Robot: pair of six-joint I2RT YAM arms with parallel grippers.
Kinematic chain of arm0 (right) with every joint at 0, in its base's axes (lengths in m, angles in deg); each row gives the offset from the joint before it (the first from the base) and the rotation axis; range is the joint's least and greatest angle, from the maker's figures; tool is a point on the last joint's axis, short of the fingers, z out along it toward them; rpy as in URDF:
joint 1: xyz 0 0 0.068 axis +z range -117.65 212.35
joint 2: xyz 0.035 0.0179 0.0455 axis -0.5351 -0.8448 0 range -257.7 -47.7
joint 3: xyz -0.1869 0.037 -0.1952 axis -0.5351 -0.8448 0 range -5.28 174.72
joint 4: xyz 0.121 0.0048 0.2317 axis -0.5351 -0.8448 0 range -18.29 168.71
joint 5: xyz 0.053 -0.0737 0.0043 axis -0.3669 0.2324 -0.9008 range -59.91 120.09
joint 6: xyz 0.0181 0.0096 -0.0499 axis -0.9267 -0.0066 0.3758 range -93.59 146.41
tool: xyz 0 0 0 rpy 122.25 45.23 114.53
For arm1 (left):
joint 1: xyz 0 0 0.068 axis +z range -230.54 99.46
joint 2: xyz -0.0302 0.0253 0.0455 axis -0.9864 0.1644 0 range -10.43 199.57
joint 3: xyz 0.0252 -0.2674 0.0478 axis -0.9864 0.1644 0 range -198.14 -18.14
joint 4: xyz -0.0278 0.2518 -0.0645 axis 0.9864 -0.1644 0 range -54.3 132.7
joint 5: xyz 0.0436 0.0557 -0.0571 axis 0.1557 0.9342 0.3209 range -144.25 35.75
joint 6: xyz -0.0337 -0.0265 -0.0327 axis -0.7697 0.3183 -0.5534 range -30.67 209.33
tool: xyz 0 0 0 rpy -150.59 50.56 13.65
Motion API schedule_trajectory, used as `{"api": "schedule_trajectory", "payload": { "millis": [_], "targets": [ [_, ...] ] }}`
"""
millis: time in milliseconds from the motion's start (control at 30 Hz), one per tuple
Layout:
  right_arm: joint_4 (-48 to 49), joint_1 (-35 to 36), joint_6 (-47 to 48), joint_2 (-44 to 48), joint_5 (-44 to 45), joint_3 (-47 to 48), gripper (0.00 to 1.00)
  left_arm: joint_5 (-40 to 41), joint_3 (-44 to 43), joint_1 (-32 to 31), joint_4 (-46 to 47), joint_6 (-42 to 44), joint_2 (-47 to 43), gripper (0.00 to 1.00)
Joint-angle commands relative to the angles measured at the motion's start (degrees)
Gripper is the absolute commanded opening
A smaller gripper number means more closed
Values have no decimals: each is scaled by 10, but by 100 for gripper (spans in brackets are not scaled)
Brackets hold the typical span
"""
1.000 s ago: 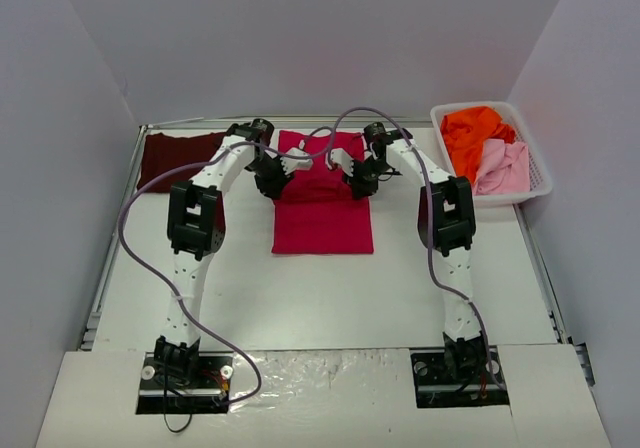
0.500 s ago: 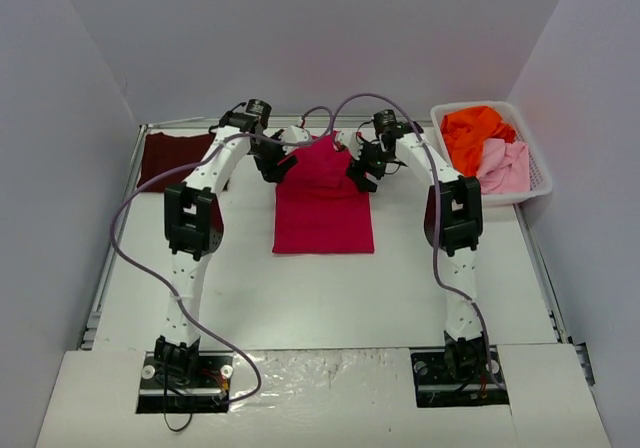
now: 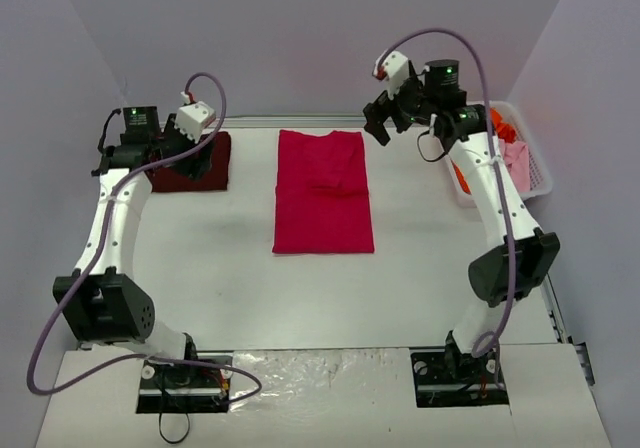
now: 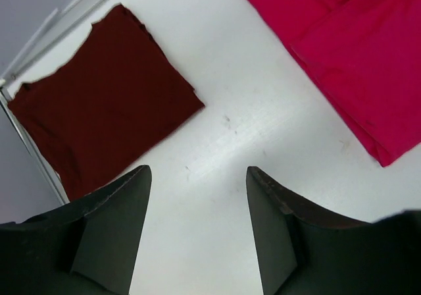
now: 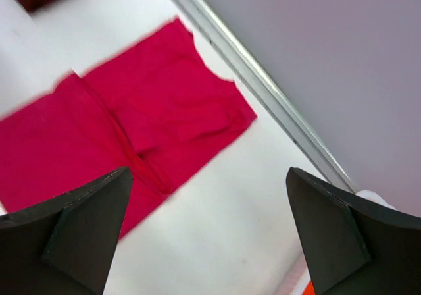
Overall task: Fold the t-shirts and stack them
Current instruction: Fold the folded rectangular tshirt in 1/3 of the way
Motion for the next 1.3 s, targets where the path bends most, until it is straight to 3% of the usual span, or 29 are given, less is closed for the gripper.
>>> {"api": "schedule_trajectory", "payload": {
  "millis": [0,167,267,333,467,733,967,1067,1167,1233,1267],
  "targets": [
    [21,-1,-144,50,-60,0,100,-10,86,12,30,-29,-52,58],
    [90,35,-374,129,-7,-90,100,-54,225,66,110,-71,-110,58],
    [154,90,-451,186,125,-171,100,-118,275,112,164,-100,-132,61],
    [147,115,-477,185,200,-172,100,-132,285,135,188,-113,-133,63],
    [119,124,-529,155,208,-134,100,-125,283,156,168,-96,-125,64],
    [67,121,-500,130,273,-94,100,-126,299,190,189,-90,-97,65],
    [50,78,-484,140,203,-51,100,-164,303,186,195,-95,-83,68],
    [100,66,-407,153,176,-141,100,-163,283,166,169,-87,-77,68],
    [176,38,-277,157,84,-268,100,-127,252,110,118,-46,-59,69],
    [208,37,-238,150,128,-318,100,-86,250,72,111,-22,-54,71],
    [205,36,-214,135,135,-337,100,-73,254,52,111,-13,-54,77]
  ]
}}
